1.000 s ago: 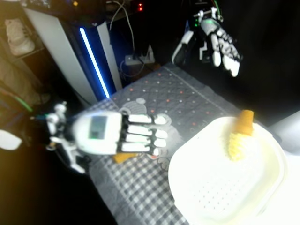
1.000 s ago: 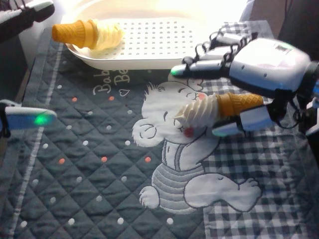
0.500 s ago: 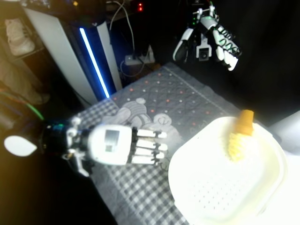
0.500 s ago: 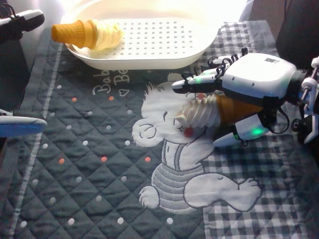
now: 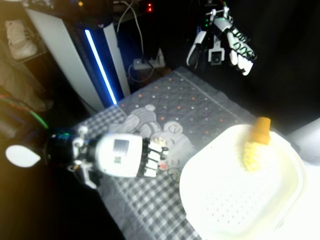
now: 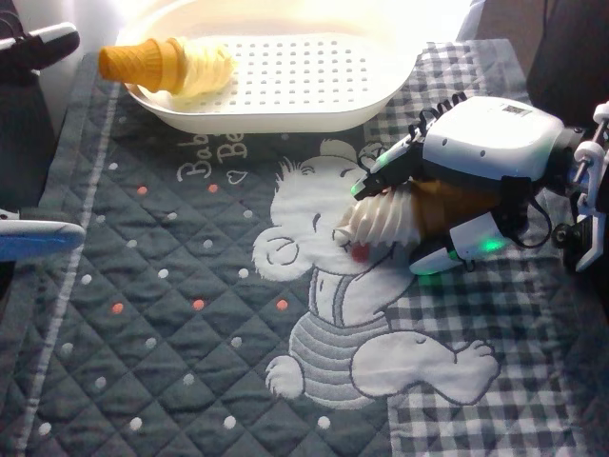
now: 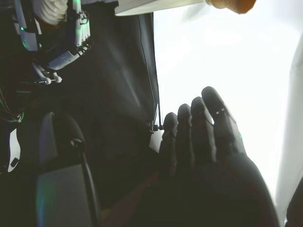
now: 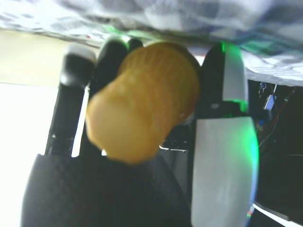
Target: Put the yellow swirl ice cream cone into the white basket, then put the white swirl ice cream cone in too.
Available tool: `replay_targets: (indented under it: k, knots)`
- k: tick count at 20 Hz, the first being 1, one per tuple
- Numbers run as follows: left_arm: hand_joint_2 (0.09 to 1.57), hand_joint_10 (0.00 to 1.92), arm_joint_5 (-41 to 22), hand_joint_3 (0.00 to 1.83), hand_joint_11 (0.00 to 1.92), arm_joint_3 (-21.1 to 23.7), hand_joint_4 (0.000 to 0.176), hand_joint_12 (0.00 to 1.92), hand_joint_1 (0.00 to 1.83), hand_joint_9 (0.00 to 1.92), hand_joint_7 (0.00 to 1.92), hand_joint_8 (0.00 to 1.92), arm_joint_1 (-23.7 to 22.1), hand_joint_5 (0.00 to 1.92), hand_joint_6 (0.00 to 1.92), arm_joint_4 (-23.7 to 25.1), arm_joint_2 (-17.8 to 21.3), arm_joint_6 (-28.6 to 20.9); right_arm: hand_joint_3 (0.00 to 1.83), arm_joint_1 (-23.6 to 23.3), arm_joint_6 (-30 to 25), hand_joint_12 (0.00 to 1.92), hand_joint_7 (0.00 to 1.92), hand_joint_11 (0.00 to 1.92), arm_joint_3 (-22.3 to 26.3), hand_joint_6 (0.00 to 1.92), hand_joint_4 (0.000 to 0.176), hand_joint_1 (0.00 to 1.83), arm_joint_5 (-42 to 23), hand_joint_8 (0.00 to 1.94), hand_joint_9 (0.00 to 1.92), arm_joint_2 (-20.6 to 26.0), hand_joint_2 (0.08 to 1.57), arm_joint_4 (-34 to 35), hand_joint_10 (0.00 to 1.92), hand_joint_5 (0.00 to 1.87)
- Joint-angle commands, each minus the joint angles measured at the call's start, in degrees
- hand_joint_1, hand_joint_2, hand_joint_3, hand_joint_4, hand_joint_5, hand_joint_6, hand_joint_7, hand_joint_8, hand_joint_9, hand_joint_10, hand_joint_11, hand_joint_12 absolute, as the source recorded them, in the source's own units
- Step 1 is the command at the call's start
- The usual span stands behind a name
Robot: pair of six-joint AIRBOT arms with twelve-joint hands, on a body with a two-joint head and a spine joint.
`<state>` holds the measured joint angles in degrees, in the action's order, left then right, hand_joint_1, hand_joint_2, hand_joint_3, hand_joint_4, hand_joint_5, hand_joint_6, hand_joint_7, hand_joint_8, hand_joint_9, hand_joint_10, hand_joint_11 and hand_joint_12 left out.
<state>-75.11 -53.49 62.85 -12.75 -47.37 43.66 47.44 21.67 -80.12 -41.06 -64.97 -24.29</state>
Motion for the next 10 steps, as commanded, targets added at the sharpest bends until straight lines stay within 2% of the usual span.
replay_targets:
  k: [1, 2, 3, 4, 5, 6, 7, 8, 9, 10]
  knots:
    - [0.81, 0.04, -7.4, 0.0, 0.0, 0.0, 0.0, 1.09, 0.93, 0.26, 0.31, 0.01, -0.3, 0.32, 0.01, -0.1, -0.2, -0.6, 0.0, -0.2, 0.8, 1.78, 0.88, 0.74, -0.5, 0.53, 0.0, 1.25, -2.3, 1.4, 0.83, -0.1, 1.1, 0.6, 1.56, 1.15]
    - [0.81, 0.05, -7.4, 0.0, 0.0, 0.0, 0.0, 1.18, 0.93, 0.27, 0.32, 0.01, -0.2, 0.33, 0.01, -0.2, -0.2, -0.6, 0.0, -0.2, 0.8, 1.8, 0.84, 0.69, -0.6, 0.55, 0.0, 1.25, -2.3, 1.45, 0.78, 0.1, 1.13, 0.6, 1.56, 1.12]
    - [0.8, 0.07, -7.4, 0.0, 0.0, 0.0, 0.0, 1.25, 0.93, 0.28, 0.33, 0.01, -0.1, 0.34, 0.01, -0.3, -0.3, -0.6, 0.0, -0.2, 0.2, 1.89, 0.79, 0.65, -0.6, 0.61, 0.0, 1.24, -4.3, 1.52, 0.73, 0.7, 1.16, 1.0, 1.67, 1.07]
    - [0.79, 0.08, -7.5, 0.0, 0.0, 0.0, 0.0, 1.31, 0.97, 0.29, 0.34, 0.01, 0.1, 0.34, 0.01, -0.3, -0.3, -0.6, 0.0, -0.2, -0.1, 1.58, 0.83, 0.23, -0.7, 0.57, 0.0, 1.25, -5.0, 1.47, 0.66, 0.8, 1.14, 1.2, 1.55, 1.09]
    - [0.79, 0.08, -7.4, 0.0, 0.0, -0.1, 0.0, 1.32, 0.97, 0.28, 0.34, 0.01, 0.2, 0.35, 0.01, -0.4, -0.6, -0.6, 0.0, -0.3, -2.0, 1.85, 0.76, 0.4, -1.0, 0.6, 0.0, 1.24, -9.7, 1.55, 0.62, 1.7, 1.17, 2.8, 1.73, 1.05]
    - [0.78, 0.1, -7.3, 0.0, 0.0, -0.3, 0.0, 1.3, 0.97, 0.25, 0.34, 0.0, 0.1, 0.35, 0.01, -0.4, -0.8, -0.6, 0.0, -0.9, -2.6, 1.91, 0.77, 0.62, -1.2, 0.6, 0.0, 1.24, -11.6, 1.55, 0.67, 2.0, 1.17, 3.9, 1.76, 1.04]
    - [0.78, 0.1, -7.3, 0.0, 0.0, -0.4, 0.0, 1.3, 0.97, 0.26, 0.34, 0.0, 0.0, 0.35, 0.01, -0.4, -1.0, -0.6, 0.0, -2.0, -2.7, 1.86, 0.83, 0.76, -1.6, 0.52, 0.0, 1.25, -13.4, 1.47, 0.8, 2.2, 1.15, 5.0, 1.66, 1.08]
    - [0.77, 0.12, -7.3, 0.0, 0.0, -0.4, 0.0, 1.34, 0.98, 0.25, 0.33, 0.0, 0.0, 0.36, 0.01, -0.5, -1.2, -0.7, 0.0, -3.4, -2.7, 0.96, 0.95, 0.36, -2.2, 0.62, 0.0, 1.35, -14.9, 1.27, 0.83, 2.2, 1.12, 6.2, 1.32, 1.03]
    - [0.76, 0.27, -7.3, 0.0, 0.0, -0.5, 0.0, 1.39, 0.99, 0.19, 0.34, 0.0, 0.0, 0.37, 0.01, -0.5, -1.4, -0.9, 0.0, -5.1, -2.7, 1.19, 1.07, 0.65, -3.0, 0.58, 0.0, 1.28, -16.3, 1.03, 0.98, 2.0, 1.07, 7.5, 1.03, 1.12]
    - [0.75, 0.42, -7.3, 0.0, 0.0, -0.5, 0.0, 1.42, 0.98, 0.13, 0.35, 0.0, 0.0, 0.38, 0.0, -0.5, -1.4, -1.0, 0.0, -6.4, -2.7, 1.16, 1.14, 0.91, -3.9, 0.63, 0.0, 1.27, -17.2, 0.87, 1.11, 1.6, 1.05, 8.8, 0.82, 1.12]
